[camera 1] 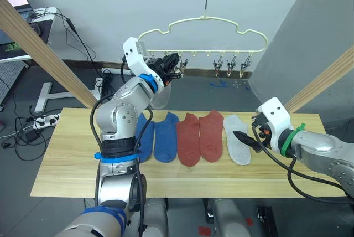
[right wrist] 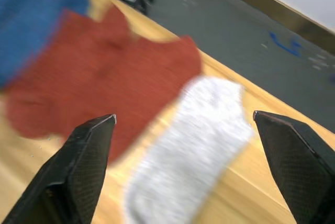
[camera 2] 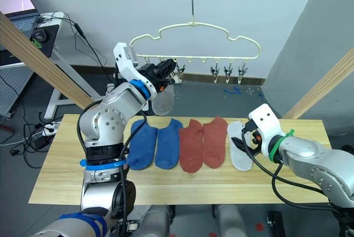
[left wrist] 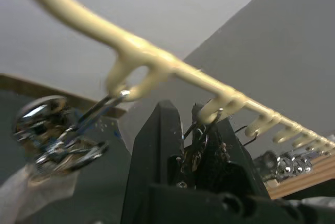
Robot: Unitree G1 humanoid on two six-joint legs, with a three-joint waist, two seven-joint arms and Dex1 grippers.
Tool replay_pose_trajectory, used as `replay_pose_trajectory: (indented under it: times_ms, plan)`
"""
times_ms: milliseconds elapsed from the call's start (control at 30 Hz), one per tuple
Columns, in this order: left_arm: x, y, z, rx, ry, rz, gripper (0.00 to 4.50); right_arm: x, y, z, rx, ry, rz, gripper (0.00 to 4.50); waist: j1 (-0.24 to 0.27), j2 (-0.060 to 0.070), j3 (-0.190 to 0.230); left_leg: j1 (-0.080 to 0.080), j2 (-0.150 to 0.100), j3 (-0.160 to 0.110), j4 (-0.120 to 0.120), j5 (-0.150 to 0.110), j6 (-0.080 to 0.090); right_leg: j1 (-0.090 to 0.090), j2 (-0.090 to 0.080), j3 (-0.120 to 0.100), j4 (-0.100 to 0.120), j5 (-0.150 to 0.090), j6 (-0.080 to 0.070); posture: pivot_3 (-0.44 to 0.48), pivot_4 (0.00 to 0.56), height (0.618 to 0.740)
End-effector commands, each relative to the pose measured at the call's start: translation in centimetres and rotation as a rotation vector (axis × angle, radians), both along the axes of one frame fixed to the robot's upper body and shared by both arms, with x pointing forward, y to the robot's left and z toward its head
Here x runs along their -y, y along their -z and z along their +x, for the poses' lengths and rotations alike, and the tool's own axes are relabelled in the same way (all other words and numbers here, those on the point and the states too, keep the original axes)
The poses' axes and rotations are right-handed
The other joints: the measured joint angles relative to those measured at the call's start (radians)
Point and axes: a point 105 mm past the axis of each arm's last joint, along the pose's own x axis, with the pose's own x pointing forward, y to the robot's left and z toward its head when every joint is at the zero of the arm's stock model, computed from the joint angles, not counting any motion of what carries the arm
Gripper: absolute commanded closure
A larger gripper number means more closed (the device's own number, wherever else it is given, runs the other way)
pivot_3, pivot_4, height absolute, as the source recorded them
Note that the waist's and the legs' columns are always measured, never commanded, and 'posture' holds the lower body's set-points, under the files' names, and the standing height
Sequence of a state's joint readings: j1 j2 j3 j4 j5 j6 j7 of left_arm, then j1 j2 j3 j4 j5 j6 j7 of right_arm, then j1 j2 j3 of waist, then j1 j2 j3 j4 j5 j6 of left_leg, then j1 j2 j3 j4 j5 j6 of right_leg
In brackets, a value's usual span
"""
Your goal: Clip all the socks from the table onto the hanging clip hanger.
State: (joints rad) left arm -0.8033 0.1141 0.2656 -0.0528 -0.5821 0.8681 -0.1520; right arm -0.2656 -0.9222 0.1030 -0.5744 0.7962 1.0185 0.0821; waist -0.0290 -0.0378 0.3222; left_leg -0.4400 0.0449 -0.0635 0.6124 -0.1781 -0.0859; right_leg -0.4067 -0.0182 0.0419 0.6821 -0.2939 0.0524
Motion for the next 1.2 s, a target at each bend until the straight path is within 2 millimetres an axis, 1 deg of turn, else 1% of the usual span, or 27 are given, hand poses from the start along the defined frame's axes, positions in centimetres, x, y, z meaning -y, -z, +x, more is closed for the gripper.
replay_pose_trajectory:
  times_ms: [33, 167, 367, 500, 633, 700, 733, 867, 967, 1133, 1200]
  plan:
    - [-0.2, -2.0, -0.6, 0.029, 0.010, -0.020, 4.22, 0.0, 0.7, 1.1, 0.025, -0.012, -0.050, 0.01, 0.000, 0.000, 0.000, 0.000, 0.000, 0.000, 0.000, 0.000, 0.000, 0.000, 0.000, 0.000, 0.000, 0.000, 0.000, -0.003, 0.304, 0.740]
    - [-0.7, -1.7, -0.6, -0.043, 0.018, -0.055, 4.22, 0.2, 2.4, 2.6, -0.007, 0.010, -0.082, 0.01, -0.001, 0.000, 0.000, 0.000, 0.000, 0.000, 0.000, 0.000, 0.000, 0.000, 0.000, 0.000, 0.000, 0.000, 0.000, 0.003, 0.307, 0.740]
    - [-1.2, -1.2, -0.8, -0.145, 0.049, -0.121, 4.22, -0.2, 4.8, 4.8, -0.046, 0.022, -0.081, 0.01, -0.001, 0.000, 0.000, 0.000, 0.000, 0.000, 0.000, 0.000, 0.000, 0.000, 0.000, 0.000, 0.001, 0.000, 0.000, 0.004, 0.311, 0.740]
    - [-1.0, -1.2, -0.8, -0.185, 0.076, -0.144, 4.22, -0.2, 5.7, 6.1, -0.048, 0.010, -0.098, 0.01, -0.001, 0.000, 0.000, 0.001, 0.000, 0.000, 0.000, 0.000, 0.000, 0.000, 0.000, 0.001, 0.001, 0.000, 0.000, 0.004, 0.311, 0.740]
    - [-1.0, -1.2, -0.9, -0.223, 0.088, -0.176, 4.22, -0.1, 6.4, 6.9, -0.054, -0.002, -0.103, 0.01, -0.001, 0.000, 0.000, 0.001, 0.000, 0.000, 0.000, 0.000, 0.000, 0.000, 0.000, 0.001, 0.001, 0.001, 0.000, 0.016, 0.314, 0.740]
    - [-1.2, -1.1, -0.9, -0.230, 0.084, -0.155, 4.22, -0.2, 6.8, 7.4, -0.068, -0.001, -0.085, 0.01, -0.002, 0.000, 0.000, 0.001, 0.000, 0.001, 0.000, 0.000, -0.001, 0.000, 0.000, 0.001, 0.001, 0.001, 0.001, 0.016, 0.314, 0.740]
    - [-1.2, -1.0, -1.0, -0.232, 0.082, -0.150, 4.22, -0.3, 7.1, 7.5, -0.079, -0.002, -0.076, 0.01, -0.001, 0.000, 0.000, 0.001, 0.000, 0.001, 0.000, 0.000, -0.001, 0.000, 0.000, 0.001, 0.001, 0.001, 0.001, 0.032, 0.312, 0.740]
    - [-1.4, -0.8, -1.0, -0.252, 0.078, -0.170, 4.22, -0.5, 8.3, 7.7, -0.129, 0.001, -0.035, 0.01, -0.001, 0.000, 0.000, 0.002, 0.000, 0.001, 0.000, 0.001, -0.001, 0.000, 0.000, 0.001, 0.002, 0.001, 0.001, 0.032, 0.312, 0.740]
    - [-1.6, -0.5, -1.0, -0.284, 0.082, -0.195, 4.22, -0.6, 9.5, 7.3, -0.175, -0.003, -0.010, 0.01, -0.001, 0.000, 0.000, 0.004, 0.000, 0.001, 0.000, 0.001, -0.001, 0.002, 0.000, 0.001, 0.002, 0.001, 0.001, 0.048, 0.309, 0.740]
    - [-2.0, -0.5, -0.9, -0.293, 0.072, -0.193, 4.22, -0.5, 10.4, 6.9, -0.195, -0.016, -0.020, 0.01, -0.001, 0.000, 0.000, 0.006, 0.000, 0.001, 0.000, 0.001, -0.001, 0.002, 0.000, 0.002, 0.006, 0.001, 0.001, 0.055, 0.309, 0.740]
    - [-2.0, -0.6, -0.9, -0.289, 0.071, -0.182, 4.22, -0.4, 10.4, 6.9, -0.190, -0.018, -0.027, 0.39, -0.001, 0.000, 0.000, 0.007, 0.000, 0.001, 0.000, 0.001, -0.001, 0.002, 0.000, 0.002, 0.008, 0.001, 0.001, 0.055, 0.309, 0.740]
